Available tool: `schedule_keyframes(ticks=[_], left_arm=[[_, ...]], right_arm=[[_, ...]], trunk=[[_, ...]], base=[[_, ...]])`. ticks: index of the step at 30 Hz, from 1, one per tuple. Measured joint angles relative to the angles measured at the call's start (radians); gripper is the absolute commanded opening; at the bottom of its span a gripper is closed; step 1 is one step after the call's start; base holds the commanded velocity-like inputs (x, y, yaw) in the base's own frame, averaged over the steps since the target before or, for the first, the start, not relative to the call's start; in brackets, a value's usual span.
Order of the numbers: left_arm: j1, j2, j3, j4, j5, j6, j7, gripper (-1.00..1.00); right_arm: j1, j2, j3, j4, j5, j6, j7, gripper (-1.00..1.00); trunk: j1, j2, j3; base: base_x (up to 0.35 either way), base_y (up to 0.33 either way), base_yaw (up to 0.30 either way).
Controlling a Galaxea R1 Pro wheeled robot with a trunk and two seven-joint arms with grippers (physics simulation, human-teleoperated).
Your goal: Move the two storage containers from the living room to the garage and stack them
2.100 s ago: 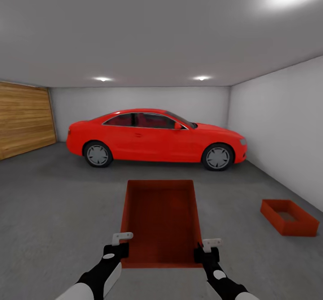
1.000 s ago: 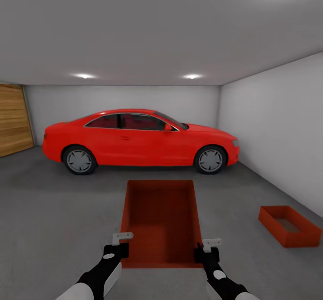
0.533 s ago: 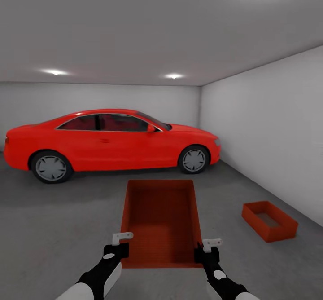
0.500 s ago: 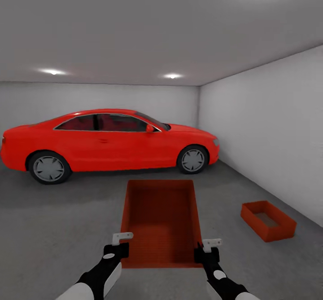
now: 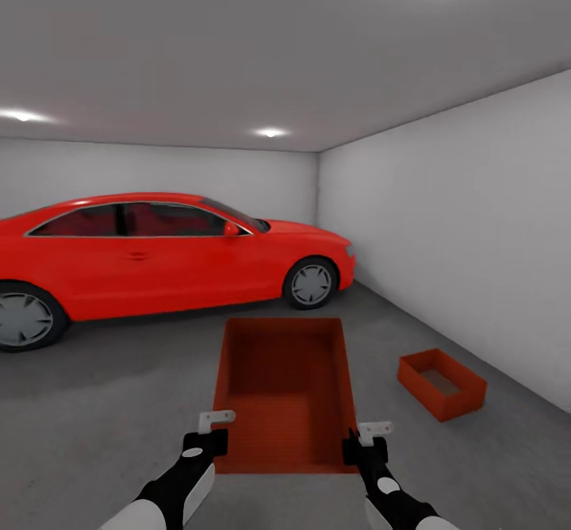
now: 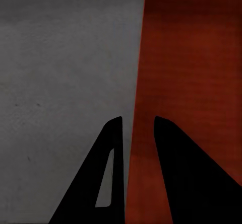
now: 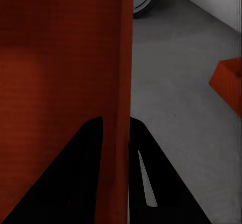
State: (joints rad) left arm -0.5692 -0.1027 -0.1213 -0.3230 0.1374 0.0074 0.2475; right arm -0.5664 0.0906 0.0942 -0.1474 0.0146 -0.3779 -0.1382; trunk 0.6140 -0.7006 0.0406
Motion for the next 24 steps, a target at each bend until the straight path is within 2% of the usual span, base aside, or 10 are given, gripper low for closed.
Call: schedule_keyframes(ticks=[24], left_arm=[[0.000, 0.000, -0.001, -0.001, 0.001, 0.000, 0.000, -1.00]], right_arm=[[0.000, 0.000, 0.000, 0.000, -0.001, -0.001, 0.000, -1.00]], trunk=[[0.000, 0.000, 0.000]], base=[[0.321, 0.111, -0.283]])
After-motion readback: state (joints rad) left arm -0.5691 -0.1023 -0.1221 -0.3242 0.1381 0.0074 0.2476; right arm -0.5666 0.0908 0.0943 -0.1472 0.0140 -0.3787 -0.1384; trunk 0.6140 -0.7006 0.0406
